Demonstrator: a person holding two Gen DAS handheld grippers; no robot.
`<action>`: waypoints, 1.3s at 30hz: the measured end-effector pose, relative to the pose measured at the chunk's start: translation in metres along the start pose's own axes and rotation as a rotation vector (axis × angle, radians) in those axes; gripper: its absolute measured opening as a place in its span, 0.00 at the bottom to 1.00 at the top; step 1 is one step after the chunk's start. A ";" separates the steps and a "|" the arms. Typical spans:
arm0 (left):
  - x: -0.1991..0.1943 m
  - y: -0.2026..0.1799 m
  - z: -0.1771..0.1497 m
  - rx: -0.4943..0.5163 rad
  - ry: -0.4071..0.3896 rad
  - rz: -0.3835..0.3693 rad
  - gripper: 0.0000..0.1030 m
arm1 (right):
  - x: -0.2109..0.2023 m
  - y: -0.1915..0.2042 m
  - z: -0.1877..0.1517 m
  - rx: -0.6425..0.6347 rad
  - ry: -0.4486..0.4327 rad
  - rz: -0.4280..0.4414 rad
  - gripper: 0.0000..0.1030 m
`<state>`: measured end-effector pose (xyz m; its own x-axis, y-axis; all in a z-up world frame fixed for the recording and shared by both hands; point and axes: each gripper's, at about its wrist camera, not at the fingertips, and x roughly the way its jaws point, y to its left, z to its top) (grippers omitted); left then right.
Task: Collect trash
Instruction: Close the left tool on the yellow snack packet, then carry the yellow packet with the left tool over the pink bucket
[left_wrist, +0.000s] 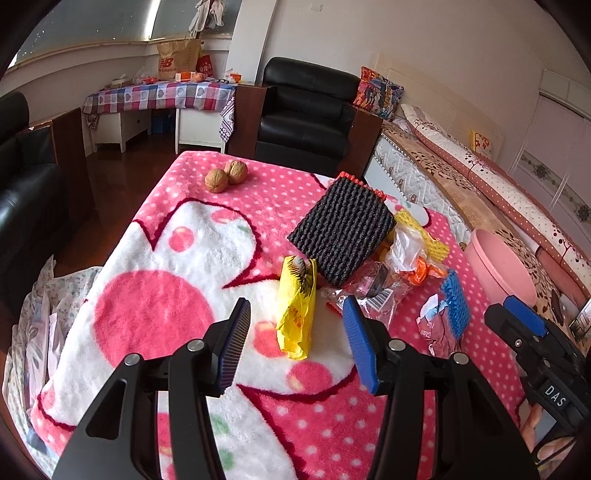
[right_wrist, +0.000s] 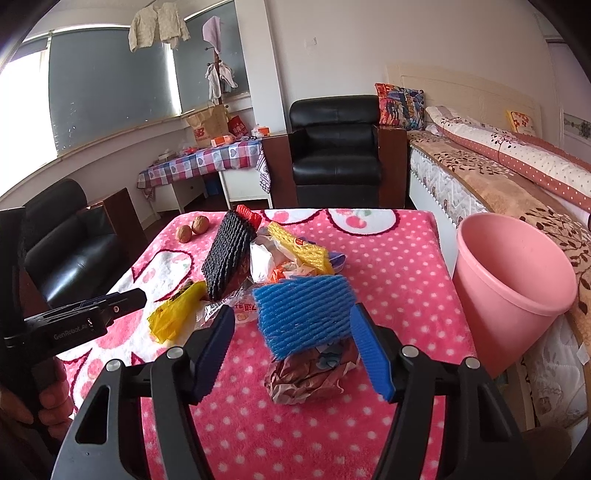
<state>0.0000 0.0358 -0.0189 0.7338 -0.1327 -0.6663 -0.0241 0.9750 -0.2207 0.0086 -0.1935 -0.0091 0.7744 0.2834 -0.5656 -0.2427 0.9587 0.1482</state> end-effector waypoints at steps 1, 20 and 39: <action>0.001 0.002 -0.001 -0.003 0.008 0.000 0.51 | 0.001 0.001 0.000 -0.003 0.001 0.001 0.63; 0.034 0.003 -0.001 0.026 0.096 -0.021 0.48 | 0.012 -0.005 -0.004 0.002 0.036 0.001 0.57; 0.011 0.004 0.000 0.052 0.057 -0.155 0.04 | 0.026 0.002 -0.003 -0.008 0.061 0.002 0.56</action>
<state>0.0084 0.0384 -0.0273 0.6859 -0.2907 -0.6671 0.1225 0.9498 -0.2880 0.0262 -0.1842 -0.0260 0.7371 0.2829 -0.6138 -0.2487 0.9580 0.1429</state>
